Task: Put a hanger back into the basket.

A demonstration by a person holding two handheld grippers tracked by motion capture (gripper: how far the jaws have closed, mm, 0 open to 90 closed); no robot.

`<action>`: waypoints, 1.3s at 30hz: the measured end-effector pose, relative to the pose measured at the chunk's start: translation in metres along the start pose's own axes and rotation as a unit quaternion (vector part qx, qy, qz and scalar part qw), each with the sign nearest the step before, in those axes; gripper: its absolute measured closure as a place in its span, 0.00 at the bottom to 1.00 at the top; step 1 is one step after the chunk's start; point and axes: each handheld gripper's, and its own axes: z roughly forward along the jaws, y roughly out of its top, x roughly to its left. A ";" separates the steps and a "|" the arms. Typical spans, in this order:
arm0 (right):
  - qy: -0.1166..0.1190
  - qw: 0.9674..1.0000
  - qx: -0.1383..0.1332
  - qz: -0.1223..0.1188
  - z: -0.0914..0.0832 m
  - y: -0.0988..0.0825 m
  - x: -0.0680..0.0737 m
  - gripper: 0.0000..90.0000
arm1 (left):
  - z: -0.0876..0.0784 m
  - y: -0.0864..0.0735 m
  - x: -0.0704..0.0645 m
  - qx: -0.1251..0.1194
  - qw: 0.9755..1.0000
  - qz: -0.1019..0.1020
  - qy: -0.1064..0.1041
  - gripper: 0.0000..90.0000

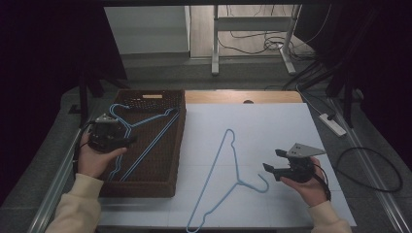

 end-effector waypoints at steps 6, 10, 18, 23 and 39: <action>0.000 1.000 0.000 0.000 0.000 0.000 0.000 0.31 | -0.021 0.005 -0.030 -0.043 0.998 0.040 -0.037 0.44; 0.000 1.000 -0.001 0.001 -0.001 0.000 0.000 0.31 | -0.028 0.005 -0.048 -0.058 0.995 0.059 -0.049 0.43; -0.002 1.000 -0.003 0.003 -0.002 0.000 -0.001 0.31 | -0.024 -0.007 -0.081 -0.075 0.990 0.087 -0.080 0.41; -0.002 1.000 -0.003 0.003 -0.002 0.000 -0.001 0.31 | -0.020 -0.015 -0.092 -0.082 0.988 0.087 -0.093 0.41; -0.001 1.000 -0.006 0.000 -0.005 0.002 0.000 0.31 | -0.013 -0.029 -0.102 -0.079 0.988 0.090 -0.099 0.40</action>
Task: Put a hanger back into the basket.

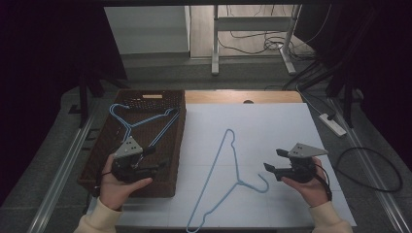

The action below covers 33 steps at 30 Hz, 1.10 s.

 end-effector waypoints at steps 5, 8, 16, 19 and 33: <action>-0.001 1.000 0.006 0.004 0.000 -0.001 0.000 0.31 | 0.004 -0.001 -0.002 0.004 1.000 0.002 -0.004 0.39; 0.001 1.000 0.013 0.004 0.001 -0.001 -0.001 0.31 | 0.008 -0.001 -0.004 0.009 1.000 0.004 -0.007 0.39; 0.013 0.999 0.042 0.001 0.005 -0.002 0.002 0.32 | 0.014 -0.002 -0.010 0.017 1.000 0.010 -0.013 0.39; 0.021 0.998 0.058 -0.008 0.007 -0.001 0.005 0.32 | 0.016 -0.003 -0.013 0.019 1.000 0.013 -0.015 0.39; 0.046 0.990 0.128 -0.043 0.011 0.004 0.019 0.35 | 0.028 -0.004 -0.026 0.031 0.999 0.027 -0.023 0.38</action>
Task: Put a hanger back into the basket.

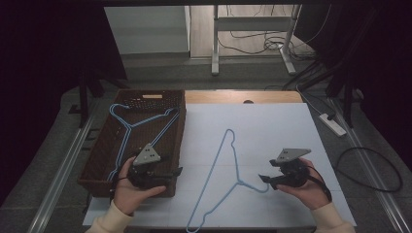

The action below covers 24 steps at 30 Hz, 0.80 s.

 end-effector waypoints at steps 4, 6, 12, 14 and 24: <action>0.017 0.999 0.032 -0.014 0.004 0.003 0.008 0.38 | 0.002 0.000 0.000 0.001 1.000 0.001 -0.001 0.38; 0.022 0.998 0.050 -0.023 0.008 0.004 0.013 0.39 | 0.002 0.000 -0.001 0.003 1.000 0.002 -0.001 0.38; 0.035 0.995 0.094 -0.030 0.019 0.006 0.018 0.46 | 0.003 0.000 -0.002 0.004 1.000 0.004 -0.002 0.38; 0.037 0.993 0.108 -0.031 0.024 0.006 0.021 0.49 | 0.002 0.000 -0.002 0.003 1.000 0.005 -0.002 0.38; 0.041 0.984 0.167 -0.046 0.038 0.009 0.030 0.61 | 0.003 0.000 -0.002 0.004 1.000 0.004 -0.004 0.38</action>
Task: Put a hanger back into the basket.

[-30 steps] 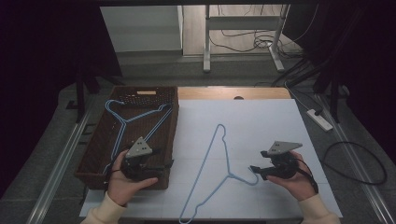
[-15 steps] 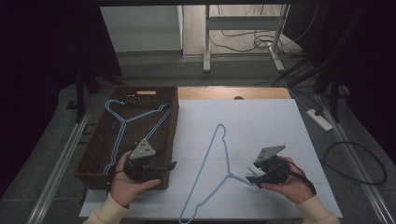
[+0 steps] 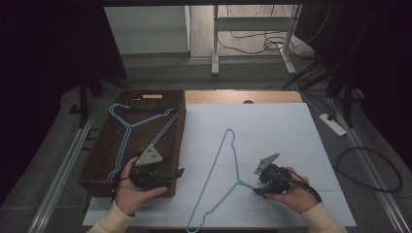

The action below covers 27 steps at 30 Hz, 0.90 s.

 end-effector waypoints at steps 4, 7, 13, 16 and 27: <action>0.007 1.000 0.019 -0.006 0.003 0.002 0.001 0.69 | 0.001 0.000 -0.001 0.001 1.000 0.002 -0.001 0.38; 0.008 0.999 0.037 -0.009 0.003 0.007 0.002 0.76 | 0.002 0.000 -0.002 0.002 1.000 0.002 -0.003 0.38; 0.013 0.997 0.074 -0.003 0.005 0.017 0.008 0.96 | 0.003 0.001 -0.008 0.004 1.000 0.010 -0.006 0.38; 0.018 0.997 0.074 0.015 0.005 0.016 0.006 0.97 | 0.004 0.002 -0.010 0.004 1.000 0.012 -0.008 0.38; 0.025 0.998 0.057 0.028 -0.002 0.017 0.003 0.98 | 0.021 0.007 -0.037 0.032 0.998 0.037 -0.033 0.38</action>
